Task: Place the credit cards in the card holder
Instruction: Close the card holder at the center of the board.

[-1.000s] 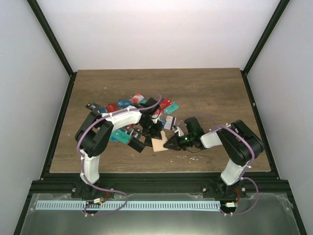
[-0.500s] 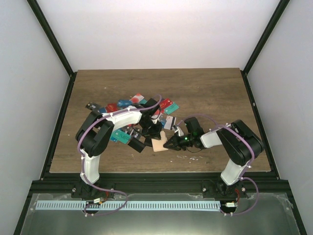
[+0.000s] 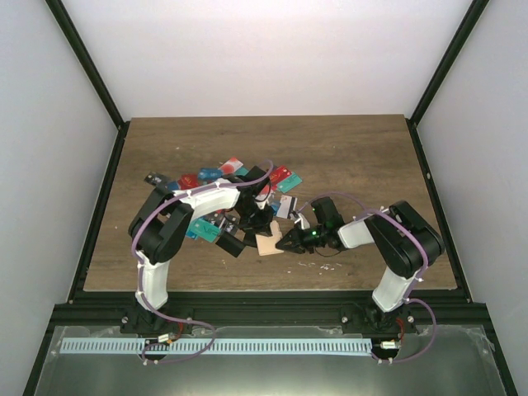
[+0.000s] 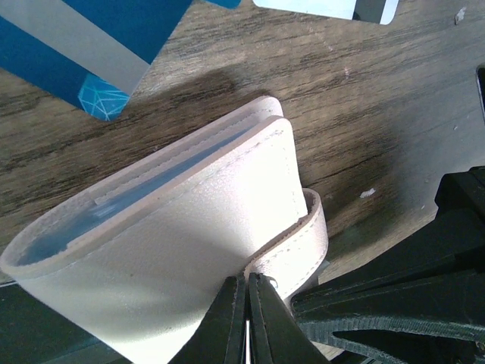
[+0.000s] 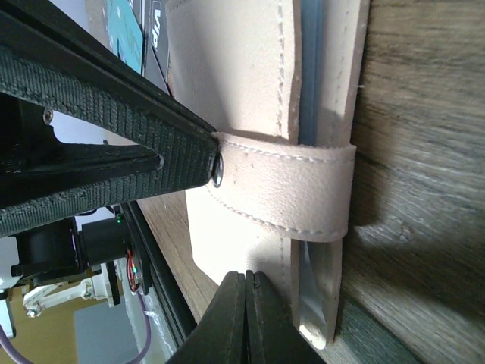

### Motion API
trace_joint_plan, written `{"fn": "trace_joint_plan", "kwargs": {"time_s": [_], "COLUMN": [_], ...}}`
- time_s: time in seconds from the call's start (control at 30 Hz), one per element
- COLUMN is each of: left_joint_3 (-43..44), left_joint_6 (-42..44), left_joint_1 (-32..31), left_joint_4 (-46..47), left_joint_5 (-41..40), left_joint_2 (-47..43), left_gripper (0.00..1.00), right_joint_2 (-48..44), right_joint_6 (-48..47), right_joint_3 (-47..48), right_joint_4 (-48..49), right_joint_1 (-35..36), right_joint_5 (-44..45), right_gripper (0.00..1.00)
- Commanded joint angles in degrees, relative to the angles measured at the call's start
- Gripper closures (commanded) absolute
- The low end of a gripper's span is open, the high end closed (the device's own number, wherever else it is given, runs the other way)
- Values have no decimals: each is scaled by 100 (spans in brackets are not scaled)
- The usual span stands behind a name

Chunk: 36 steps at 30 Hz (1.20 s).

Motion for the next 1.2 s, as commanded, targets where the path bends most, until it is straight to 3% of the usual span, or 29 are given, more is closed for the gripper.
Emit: {"fn": "trace_joint_plan", "kwargs": {"time_s": [0.0, 0.77, 1.0, 1.17], "left_joint_3": [-52, 415, 884, 1035], "left_joint_6": [174, 398, 416, 382], "left_joint_1": [-104, -447, -395, -242], "left_joint_4": [-286, -1067, -946, -859], "left_joint_5": [-162, -1036, -1189, -1279], "left_joint_2": [244, 873, 378, -110], "left_gripper": [96, 96, 94, 81], "right_joint_2": [349, 78, -806, -1445], "right_joint_6": [-107, -167, -669, -1049], "right_joint_3": [-40, 0, 693, 1532], "right_joint_4": [-608, -753, -1762, -2795], "right_joint_1": [-54, -127, -121, -127], "right_joint_5": [1018, 1022, 1195, 1540], "right_gripper": [99, 99, 98, 84]}}
